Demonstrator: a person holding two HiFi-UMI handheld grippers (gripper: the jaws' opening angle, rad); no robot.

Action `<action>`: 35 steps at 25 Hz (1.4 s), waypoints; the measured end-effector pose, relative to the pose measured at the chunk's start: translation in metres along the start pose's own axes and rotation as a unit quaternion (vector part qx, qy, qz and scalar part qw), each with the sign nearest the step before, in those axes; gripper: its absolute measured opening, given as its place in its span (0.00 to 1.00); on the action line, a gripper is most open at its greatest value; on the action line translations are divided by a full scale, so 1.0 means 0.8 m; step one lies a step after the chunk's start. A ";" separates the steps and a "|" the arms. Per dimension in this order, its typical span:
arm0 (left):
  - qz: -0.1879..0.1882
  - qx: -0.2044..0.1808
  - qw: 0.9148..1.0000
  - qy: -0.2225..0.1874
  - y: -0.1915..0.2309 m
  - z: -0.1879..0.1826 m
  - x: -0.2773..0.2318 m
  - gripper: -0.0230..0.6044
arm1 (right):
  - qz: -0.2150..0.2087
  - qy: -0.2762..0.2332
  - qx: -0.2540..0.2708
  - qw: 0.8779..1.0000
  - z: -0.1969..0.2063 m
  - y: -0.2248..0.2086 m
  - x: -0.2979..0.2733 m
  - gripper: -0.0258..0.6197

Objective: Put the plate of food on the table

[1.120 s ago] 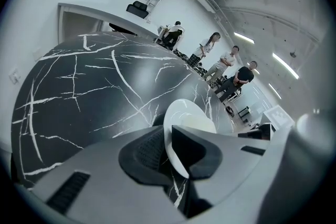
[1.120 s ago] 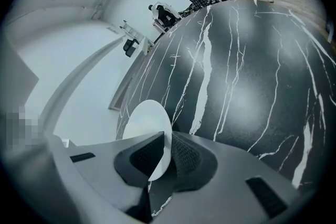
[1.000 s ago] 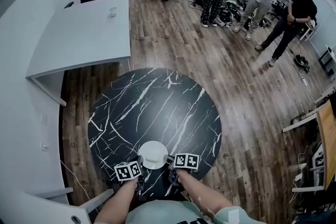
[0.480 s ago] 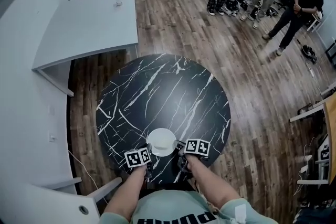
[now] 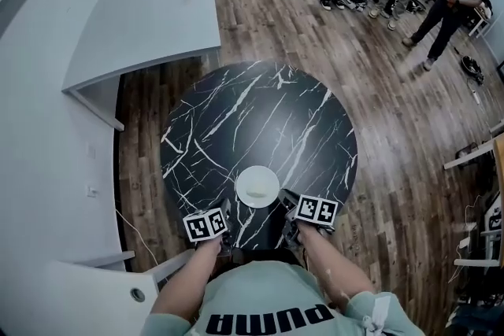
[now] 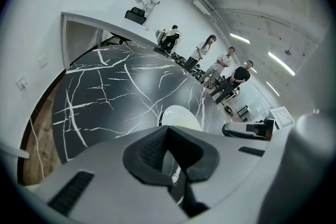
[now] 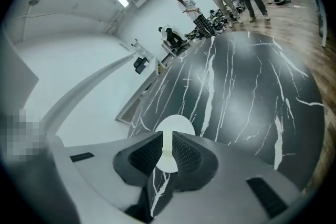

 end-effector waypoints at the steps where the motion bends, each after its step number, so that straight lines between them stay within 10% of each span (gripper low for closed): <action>1: 0.006 0.003 1.000 0.001 -0.004 0.007 0.014 0.05 | -0.005 -0.005 0.002 1.000 0.007 0.011 0.011 0.12; 18: 0.110 -0.025 0.993 -0.028 -0.031 0.082 0.200 0.05 | -0.031 -0.046 -0.018 0.998 0.160 0.139 0.124 0.05; 35: 0.053 -0.027 0.994 -0.096 -0.122 0.225 0.278 0.05 | -0.069 -0.018 0.074 0.995 0.232 0.090 0.254 0.05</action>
Point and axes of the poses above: the fingertips, and each gripper's own axes: x backward along the fingers, y to its left, z out of its underside, the point moved 10 cm from there along x, backward along the fingers, and after that the axes turned 5 degrees about z, right-handed, at the moved point
